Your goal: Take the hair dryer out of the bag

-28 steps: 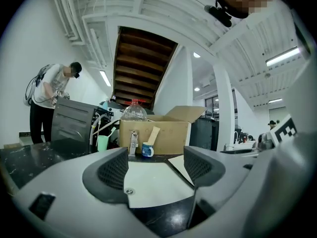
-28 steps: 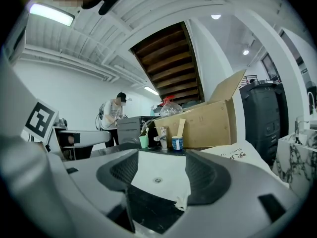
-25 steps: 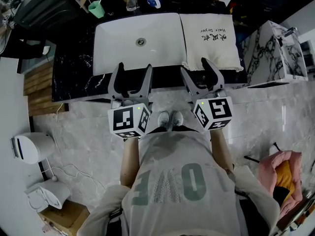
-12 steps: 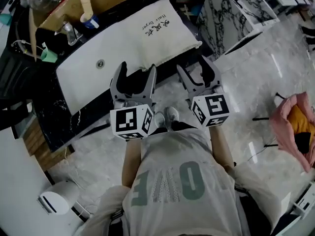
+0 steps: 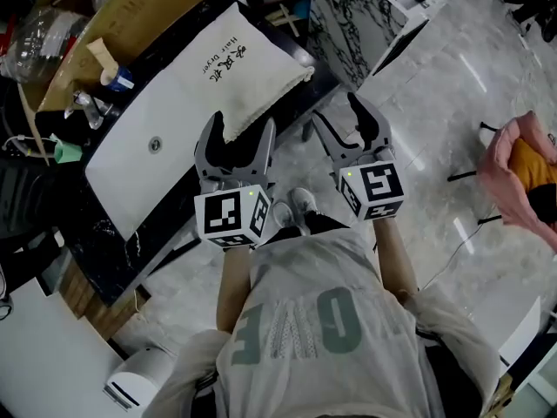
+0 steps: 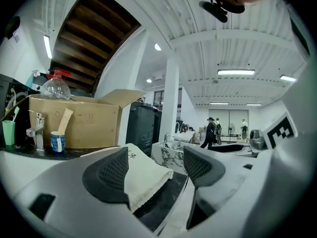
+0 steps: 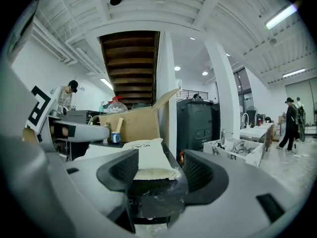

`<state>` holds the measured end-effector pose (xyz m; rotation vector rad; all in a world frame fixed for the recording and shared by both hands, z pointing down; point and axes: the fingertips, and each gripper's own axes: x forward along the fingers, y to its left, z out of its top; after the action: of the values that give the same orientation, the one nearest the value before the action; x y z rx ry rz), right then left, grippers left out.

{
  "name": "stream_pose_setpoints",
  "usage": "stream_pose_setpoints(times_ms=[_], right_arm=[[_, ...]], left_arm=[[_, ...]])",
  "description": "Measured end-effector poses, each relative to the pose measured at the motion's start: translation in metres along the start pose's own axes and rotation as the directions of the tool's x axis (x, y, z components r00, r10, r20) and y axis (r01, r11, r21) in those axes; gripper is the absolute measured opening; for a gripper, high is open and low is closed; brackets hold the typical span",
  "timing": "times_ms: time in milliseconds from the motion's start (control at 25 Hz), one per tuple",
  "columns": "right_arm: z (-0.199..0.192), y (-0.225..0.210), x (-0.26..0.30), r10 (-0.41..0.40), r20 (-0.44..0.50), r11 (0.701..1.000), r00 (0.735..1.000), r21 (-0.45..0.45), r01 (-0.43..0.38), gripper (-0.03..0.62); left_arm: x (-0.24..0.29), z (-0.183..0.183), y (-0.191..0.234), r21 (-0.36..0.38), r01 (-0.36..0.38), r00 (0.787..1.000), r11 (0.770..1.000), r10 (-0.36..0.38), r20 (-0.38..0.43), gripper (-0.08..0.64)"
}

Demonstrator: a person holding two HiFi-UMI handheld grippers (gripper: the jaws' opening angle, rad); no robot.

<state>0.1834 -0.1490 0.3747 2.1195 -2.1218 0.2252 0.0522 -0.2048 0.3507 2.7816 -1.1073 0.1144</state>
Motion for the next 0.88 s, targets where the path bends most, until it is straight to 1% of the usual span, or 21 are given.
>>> stream_pose_setpoints(times_ms=[40,80,120,160,200,240,280,320,360,400,480,520,560,600,640,760,880], right_arm=[[0.001,-0.002,0.001,0.001,-0.006,1.000,1.000,-0.027,-0.001,0.287],[0.002,-0.003,0.004,0.004,-0.016,0.997,1.000,-0.075,-0.005,0.287],[0.003,-0.002,0.008,0.009,-0.030,0.988,0.999,-0.151,-0.013,0.287],[0.003,0.000,0.014,0.014,-0.049,0.966,0.999,-0.256,-0.026,0.287],[0.002,0.002,0.022,0.019,-0.070,0.923,0.997,-0.383,-0.044,0.287],[0.001,0.006,0.030,0.024,-0.091,0.854,0.996,-0.515,-0.068,0.287],[-0.002,0.009,0.039,0.031,-0.111,0.767,0.993,-0.634,-0.095,0.287],[-0.006,0.012,0.048,0.040,-0.129,0.672,0.991,-0.730,-0.122,0.287],[-0.011,0.016,0.058,0.052,-0.148,0.580,0.988,-0.801,-0.151,0.287],[-0.017,0.021,0.068,0.068,-0.172,0.495,0.983,-0.850,-0.183,0.287],[-0.033,0.031,0.085,0.096,-0.237,0.334,0.967,-0.907,-0.256,0.287],[-0.043,0.034,0.093,0.106,-0.269,0.259,0.957,-0.922,-0.288,0.287],[-0.051,0.037,0.098,0.114,-0.294,0.199,0.949,-0.929,-0.312,0.287],[-0.057,0.041,0.104,0.123,-0.312,0.159,0.942,-0.931,-0.329,0.287],[-0.062,0.044,0.108,0.133,-0.325,0.135,0.936,-0.930,-0.342,0.287],[-0.068,0.052,0.119,0.155,-0.343,0.091,0.927,-0.929,-0.359,0.282],[-0.071,0.059,0.126,0.180,-0.358,0.061,0.916,-0.925,-0.374,0.282]], left_arm=[[0.001,0.000,0.000,-0.008,0.000,1.000,1.000,0.000,-0.002,0.324],[0.001,-0.001,0.000,-0.021,-0.001,1.000,1.000,0.001,-0.003,0.324],[0.002,-0.001,0.001,-0.035,-0.002,1.000,0.999,0.002,-0.006,0.324],[0.002,-0.002,0.003,-0.046,-0.003,1.000,0.999,0.003,-0.011,0.324],[0.002,-0.003,0.005,-0.051,-0.005,1.000,0.999,0.005,-0.018,0.324],[0.001,-0.005,0.007,-0.055,-0.011,1.000,0.998,0.009,-0.025,0.324],[0.000,-0.006,0.009,-0.062,-0.018,0.999,0.998,0.016,-0.031,0.324],[-0.002,-0.008,0.011,-0.077,-0.026,0.999,0.997,0.023,-0.033,0.324],[-0.004,-0.010,0.013,-0.103,-0.032,0.999,0.994,0.028,-0.035,0.324],[-0.006,-0.012,0.015,-0.136,-0.035,0.999,0.990,0.031,-0.035,0.324],[-0.008,-0.017,0.017,-0.192,-0.038,0.999,0.981,0.032,-0.036,0.324],[-0.008,-0.020,0.016,-0.197,-0.042,0.999,0.980,0.034,-0.040,0.324],[-0.008,-0.023,0.016,-0.187,-0.047,0.998,0.981,0.039,-0.048,0.324],[-0.009,-0.026,0.016,-0.172,-0.052,0.998,0.984,0.043,-0.055,0.324],[-0.010,-0.028,0.016,-0.166,-0.058,0.997,0.985,0.048,-0.061,0.324],[-0.013,-0.032,0.020,-0.193,-0.073,0.996,0.978,0.062,-0.064,0.324],[-0.015,-0.035,0.024,-0.196,-0.087,0.995,0.977,0.076,-0.066,0.324]])
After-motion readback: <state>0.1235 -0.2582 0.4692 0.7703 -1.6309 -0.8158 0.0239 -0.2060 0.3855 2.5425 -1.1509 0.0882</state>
